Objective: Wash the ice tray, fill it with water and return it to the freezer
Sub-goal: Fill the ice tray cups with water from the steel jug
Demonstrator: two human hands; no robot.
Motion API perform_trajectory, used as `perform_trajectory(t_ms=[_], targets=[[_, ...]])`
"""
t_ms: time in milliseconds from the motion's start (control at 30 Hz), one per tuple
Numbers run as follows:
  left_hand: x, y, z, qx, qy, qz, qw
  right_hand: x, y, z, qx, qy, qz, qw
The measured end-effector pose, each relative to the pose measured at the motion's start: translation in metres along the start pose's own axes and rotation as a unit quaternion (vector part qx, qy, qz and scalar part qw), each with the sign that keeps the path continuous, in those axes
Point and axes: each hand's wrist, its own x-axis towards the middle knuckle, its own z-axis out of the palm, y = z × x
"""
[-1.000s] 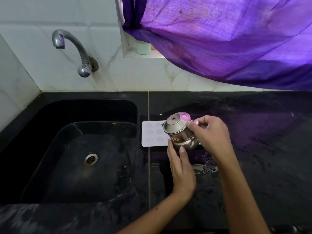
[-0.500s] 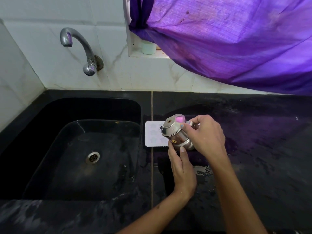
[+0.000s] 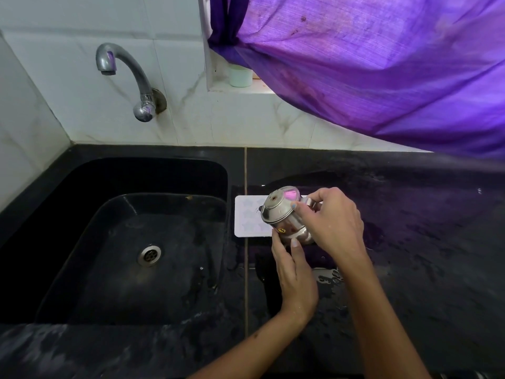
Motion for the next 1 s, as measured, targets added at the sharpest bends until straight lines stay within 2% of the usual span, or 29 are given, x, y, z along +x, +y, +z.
perform_trajectory(t_ms=[300,467,533,700,1000], targets=[[0.001,0.001,0.000,0.007,0.015,-0.005,1.000,0.003,0.009,0.001,0.051,-0.013,0.048,0.997],[0.005,0.003,-0.001,0.010,0.027,0.018,0.999,0.010,0.022,0.004,0.168,-0.021,0.105,0.980],[0.009,0.006,-0.003,0.015,0.031,0.030,0.999,0.013,0.027,0.006,0.236,-0.025,0.123,0.964],[0.032,0.016,-0.012,0.032,0.036,0.077,0.996,0.022,0.037,0.009,0.401,-0.046,0.180,0.897],[0.087,0.033,-0.019,0.080,-0.021,0.054,0.995,0.047,0.056,0.027,0.527,-0.050,0.252,0.810]])
